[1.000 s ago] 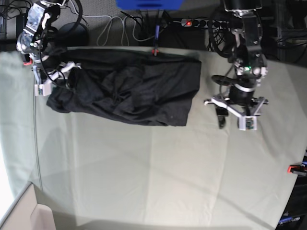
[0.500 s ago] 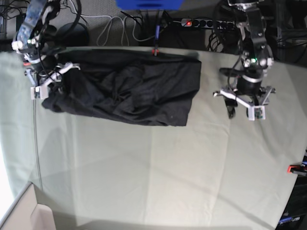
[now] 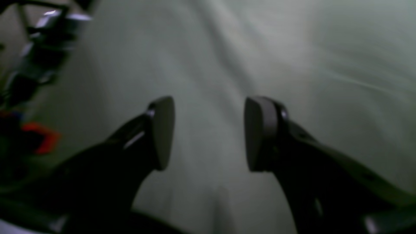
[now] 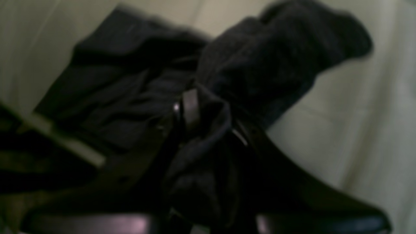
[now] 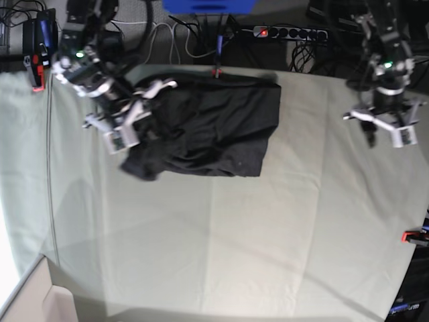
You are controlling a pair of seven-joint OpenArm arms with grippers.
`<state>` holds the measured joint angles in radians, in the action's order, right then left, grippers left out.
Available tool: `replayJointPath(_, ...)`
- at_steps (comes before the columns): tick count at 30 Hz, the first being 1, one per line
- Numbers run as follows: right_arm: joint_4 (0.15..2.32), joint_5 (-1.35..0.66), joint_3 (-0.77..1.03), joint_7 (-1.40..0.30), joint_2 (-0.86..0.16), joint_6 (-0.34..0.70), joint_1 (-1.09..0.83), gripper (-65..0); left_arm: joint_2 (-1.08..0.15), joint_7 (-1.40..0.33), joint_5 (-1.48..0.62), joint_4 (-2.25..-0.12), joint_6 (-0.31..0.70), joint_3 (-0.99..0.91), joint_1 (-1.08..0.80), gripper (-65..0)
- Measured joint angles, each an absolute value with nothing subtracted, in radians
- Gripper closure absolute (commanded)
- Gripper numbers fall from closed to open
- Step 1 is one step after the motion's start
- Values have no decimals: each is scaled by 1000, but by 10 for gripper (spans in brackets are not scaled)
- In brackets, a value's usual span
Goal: Layout the t-shirt on the table in an organized manner, then fold the t-shirt properly
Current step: 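Grasp the shirt's end with the right gripper and fold it over, then release the folded end and pull the right gripper back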
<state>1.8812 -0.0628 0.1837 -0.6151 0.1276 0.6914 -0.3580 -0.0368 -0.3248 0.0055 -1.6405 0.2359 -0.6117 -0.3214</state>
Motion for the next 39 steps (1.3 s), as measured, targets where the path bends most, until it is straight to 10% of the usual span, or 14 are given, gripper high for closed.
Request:
replayJointPath(18, 1704, -60, -140, -627, 114, 691, -221, 0, -31, -325, -113, -1685, 240, -778, -404, -337)
replayJointPath(29, 1678, -70, -283, -625, 115, 691, -174, -463, -30, -332, -185, -1681, 236, -789, -416, -337)
replayJointPath(39, 1769, -68, -115, -632, 108, 691, -218, -516, -21, -332, -185, -1678, 239, -750, -418, -337)
